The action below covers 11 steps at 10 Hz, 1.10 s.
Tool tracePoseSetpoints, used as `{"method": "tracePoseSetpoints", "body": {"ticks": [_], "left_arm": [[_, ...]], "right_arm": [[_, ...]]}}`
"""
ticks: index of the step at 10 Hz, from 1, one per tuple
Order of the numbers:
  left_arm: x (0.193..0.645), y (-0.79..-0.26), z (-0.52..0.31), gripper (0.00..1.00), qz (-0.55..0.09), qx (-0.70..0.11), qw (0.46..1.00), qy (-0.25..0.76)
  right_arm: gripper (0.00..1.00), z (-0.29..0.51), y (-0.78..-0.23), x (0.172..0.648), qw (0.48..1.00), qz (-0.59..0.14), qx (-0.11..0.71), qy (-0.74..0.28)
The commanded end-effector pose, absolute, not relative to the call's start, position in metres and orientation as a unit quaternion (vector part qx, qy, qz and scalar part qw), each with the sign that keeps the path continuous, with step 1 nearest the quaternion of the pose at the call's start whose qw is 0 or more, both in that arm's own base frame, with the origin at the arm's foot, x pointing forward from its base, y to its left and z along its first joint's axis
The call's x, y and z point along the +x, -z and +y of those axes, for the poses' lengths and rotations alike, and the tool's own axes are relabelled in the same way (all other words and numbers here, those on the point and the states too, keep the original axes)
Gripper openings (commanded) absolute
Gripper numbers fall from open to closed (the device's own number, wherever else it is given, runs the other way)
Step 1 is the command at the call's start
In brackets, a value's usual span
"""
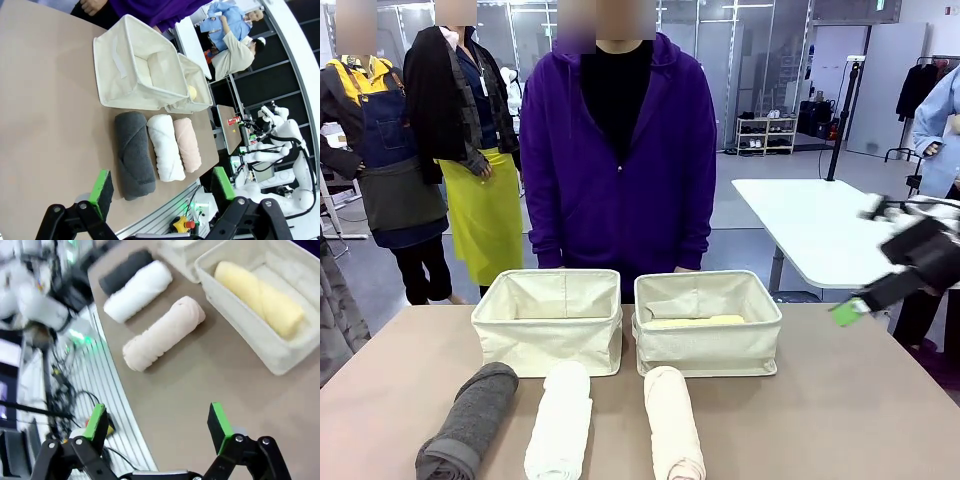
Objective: Divide the towels into two baskets.
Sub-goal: Pick up one hotel-folded towel from the bottom of the table and place it in the Fabric basket indicated by the person.
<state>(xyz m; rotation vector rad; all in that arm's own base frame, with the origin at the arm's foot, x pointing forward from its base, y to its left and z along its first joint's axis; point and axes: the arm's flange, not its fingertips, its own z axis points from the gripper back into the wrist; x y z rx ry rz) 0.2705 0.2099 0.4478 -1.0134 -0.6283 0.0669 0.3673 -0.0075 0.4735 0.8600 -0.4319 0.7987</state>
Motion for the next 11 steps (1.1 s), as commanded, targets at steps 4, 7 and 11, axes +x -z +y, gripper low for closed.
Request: {"method": "tracePoseSetpoints", "body": {"ticks": [4,7,11], "left_arm": [[0.271,-0.448,0.213,1.00,-0.308,-0.486,0.818,-0.023],[0.271,-0.448,0.213,1.00,-0.308,-0.486,0.818,-0.023],[0.271,-0.448,0.213,1.00,-0.308,-0.486,0.818,-0.023]], "right_arm": [[1.00,-0.151,-0.414,0.307,0.779,-0.278,0.542,-0.148],[1.00,-0.198,-0.398,0.266,0.769,-0.273,0.574,-0.075],[1.00,-0.210,-0.388,0.258,0.772,-0.281,0.567,-0.056]]}}
